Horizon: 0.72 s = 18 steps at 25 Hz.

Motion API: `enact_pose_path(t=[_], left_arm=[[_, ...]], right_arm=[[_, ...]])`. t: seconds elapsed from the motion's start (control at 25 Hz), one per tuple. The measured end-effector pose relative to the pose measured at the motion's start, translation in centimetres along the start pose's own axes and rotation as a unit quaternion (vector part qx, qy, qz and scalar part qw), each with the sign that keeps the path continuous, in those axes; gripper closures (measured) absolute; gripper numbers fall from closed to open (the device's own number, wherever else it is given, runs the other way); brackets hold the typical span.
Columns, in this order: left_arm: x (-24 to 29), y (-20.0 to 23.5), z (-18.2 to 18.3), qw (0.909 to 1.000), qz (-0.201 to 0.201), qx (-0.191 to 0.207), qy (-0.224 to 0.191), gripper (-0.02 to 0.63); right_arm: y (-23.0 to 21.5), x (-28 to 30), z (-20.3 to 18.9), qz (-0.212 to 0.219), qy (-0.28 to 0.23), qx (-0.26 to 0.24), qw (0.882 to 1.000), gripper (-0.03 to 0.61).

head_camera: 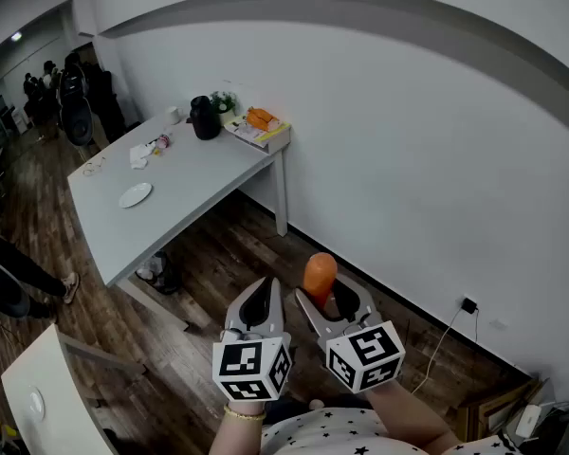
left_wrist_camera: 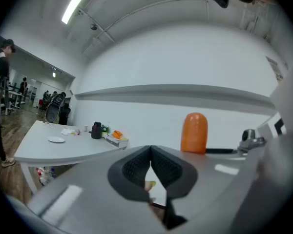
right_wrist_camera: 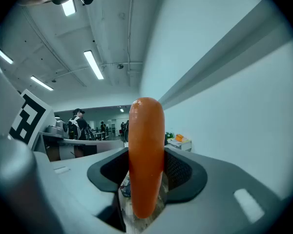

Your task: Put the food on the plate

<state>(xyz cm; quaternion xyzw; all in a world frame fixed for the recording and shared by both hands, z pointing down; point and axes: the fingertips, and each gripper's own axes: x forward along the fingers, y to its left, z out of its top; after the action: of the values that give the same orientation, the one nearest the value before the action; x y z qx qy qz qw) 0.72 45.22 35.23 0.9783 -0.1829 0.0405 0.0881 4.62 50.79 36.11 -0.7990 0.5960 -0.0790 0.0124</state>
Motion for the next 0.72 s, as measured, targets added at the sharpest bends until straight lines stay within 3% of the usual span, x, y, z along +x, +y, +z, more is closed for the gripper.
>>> enact_pose_path(t=[0.32,0.72], left_arm=[[-1.3,4.8,-1.3,0.9967,0.079,-0.014,0.009,0.606],[-0.9,17.8,-0.5,0.9782,0.202,-0.046,-0.021,0.606]], right_arm=[[1.3,2.1,-1.4,0.041,0.017,0.008,0.999,0.364],[5.1,11.9,-2.7,0.124,0.039,0.009,0.992,0.364]])
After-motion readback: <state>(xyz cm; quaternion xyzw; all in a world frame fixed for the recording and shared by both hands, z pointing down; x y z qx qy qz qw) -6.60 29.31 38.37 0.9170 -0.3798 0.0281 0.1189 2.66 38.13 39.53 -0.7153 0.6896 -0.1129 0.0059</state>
